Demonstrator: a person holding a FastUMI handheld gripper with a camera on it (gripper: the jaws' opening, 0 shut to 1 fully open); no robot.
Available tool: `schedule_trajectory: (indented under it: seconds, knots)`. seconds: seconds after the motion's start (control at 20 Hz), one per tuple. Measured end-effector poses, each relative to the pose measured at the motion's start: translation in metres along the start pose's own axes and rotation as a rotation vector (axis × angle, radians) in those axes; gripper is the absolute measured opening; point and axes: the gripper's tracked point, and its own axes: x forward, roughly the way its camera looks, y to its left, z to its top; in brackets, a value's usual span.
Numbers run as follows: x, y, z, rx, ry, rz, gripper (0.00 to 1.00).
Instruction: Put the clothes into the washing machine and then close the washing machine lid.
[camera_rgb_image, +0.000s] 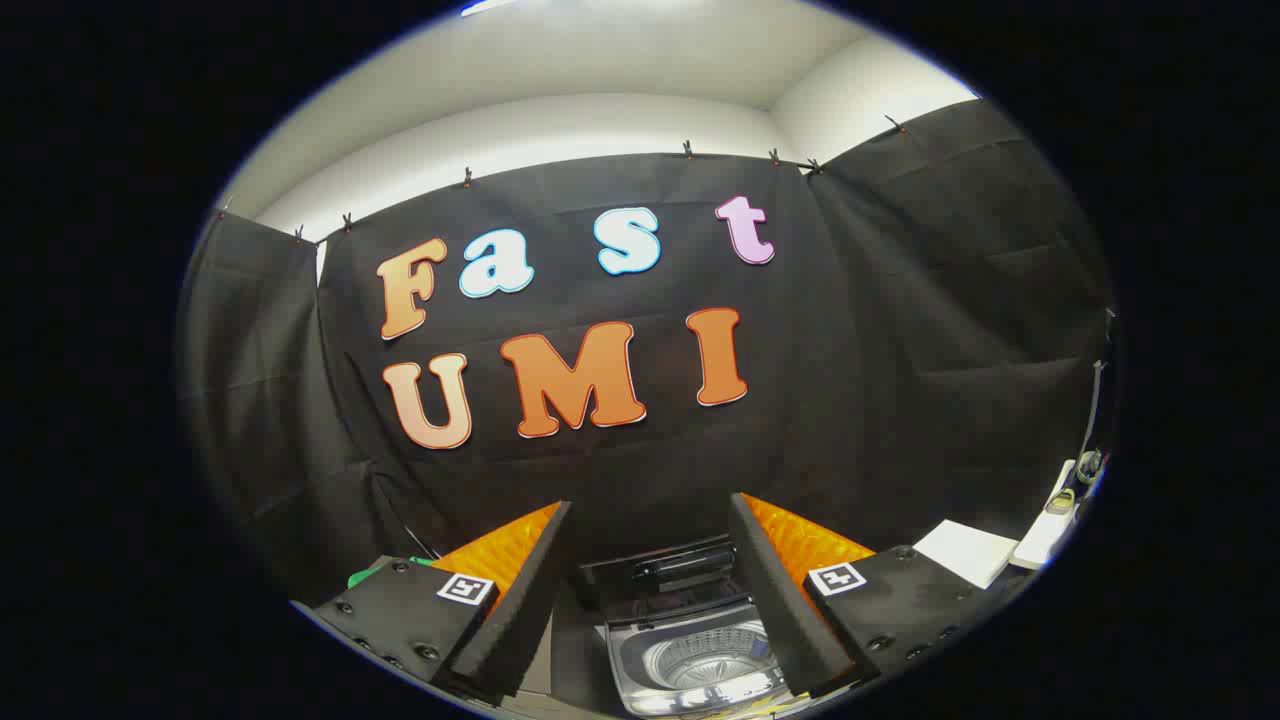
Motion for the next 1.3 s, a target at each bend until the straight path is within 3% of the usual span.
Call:
schedule_trajectory:
  seconds: [0.85, 1.3]
  knots:
    - [-0.007, -0.013, 0.000, 0.022, -0.006, -0.036, 0.99]
    - [0.004, 0.029, -0.016, -0.009, 0.027, 0.011, 0.98]
